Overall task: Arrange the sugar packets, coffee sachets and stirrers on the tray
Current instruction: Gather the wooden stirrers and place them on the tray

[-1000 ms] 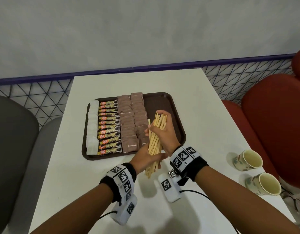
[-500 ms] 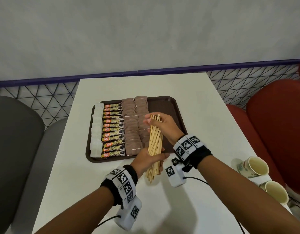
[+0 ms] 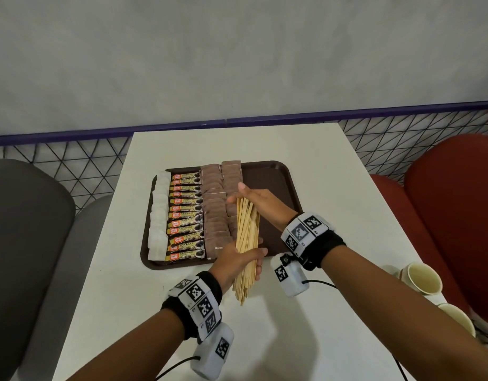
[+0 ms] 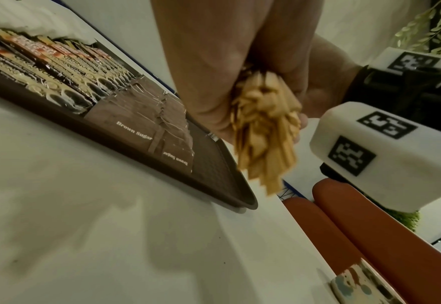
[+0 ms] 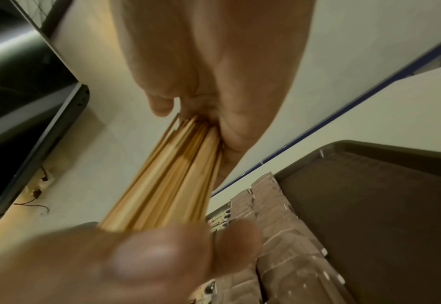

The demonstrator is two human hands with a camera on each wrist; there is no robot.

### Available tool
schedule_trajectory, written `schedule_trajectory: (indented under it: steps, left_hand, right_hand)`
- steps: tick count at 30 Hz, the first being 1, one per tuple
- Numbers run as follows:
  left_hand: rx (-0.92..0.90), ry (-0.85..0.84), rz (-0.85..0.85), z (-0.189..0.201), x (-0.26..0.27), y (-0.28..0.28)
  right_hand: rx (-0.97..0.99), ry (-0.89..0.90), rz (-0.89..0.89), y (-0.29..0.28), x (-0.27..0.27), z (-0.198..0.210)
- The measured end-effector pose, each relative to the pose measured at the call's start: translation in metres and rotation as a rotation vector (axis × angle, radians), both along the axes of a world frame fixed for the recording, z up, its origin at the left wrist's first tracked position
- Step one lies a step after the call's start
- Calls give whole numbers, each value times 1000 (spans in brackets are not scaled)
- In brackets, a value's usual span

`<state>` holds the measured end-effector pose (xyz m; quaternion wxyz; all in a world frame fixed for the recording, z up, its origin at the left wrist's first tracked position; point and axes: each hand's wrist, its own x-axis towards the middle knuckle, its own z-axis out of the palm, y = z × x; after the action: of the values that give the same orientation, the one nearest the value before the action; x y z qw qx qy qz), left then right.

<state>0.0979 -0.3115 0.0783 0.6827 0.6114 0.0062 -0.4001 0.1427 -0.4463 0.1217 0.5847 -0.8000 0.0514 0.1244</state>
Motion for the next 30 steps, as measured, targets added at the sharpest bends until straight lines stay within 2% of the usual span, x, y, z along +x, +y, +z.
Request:
schedule_trajectory:
  steps: [3,5,8,10,12,14,17,21,24,30]
  left_hand:
    - [-35,38,-3,2,-1,1]
    - [-51,42,5,5,1,0]
    - [-34,-28,107,13,14,0]
    - [-7,-150,196,22,28,1]
    - [-33,-270,262,33,43,0]
    - [-62,-361,303,46,54,-4]
    - [-102,-463,373,61,66,-15]
    - [-75,-502,333,63,64,-23]
    - [-53,-488,314,56,60,-23]
    - [-11,-511,338,47,58,-20]
  right_hand:
    - [51,20,14,3,-6,1]
    - [116,-32,-27,4,-10,3]
    - [275,-144,-343,2,-15,-3]
    - [413,-89,-533,-1,-19,-15]
    - [526,15,-629,0,-25,-26]
    - [641,98,-646,5,-28,-35]
    - [922,187,-605,19,-25,-37]
    - [1238,211,-539,33,-15,-26]
    - [1294,227,-563,40,-11,-19]
    - [1277,207,-599,46,-17,-15]
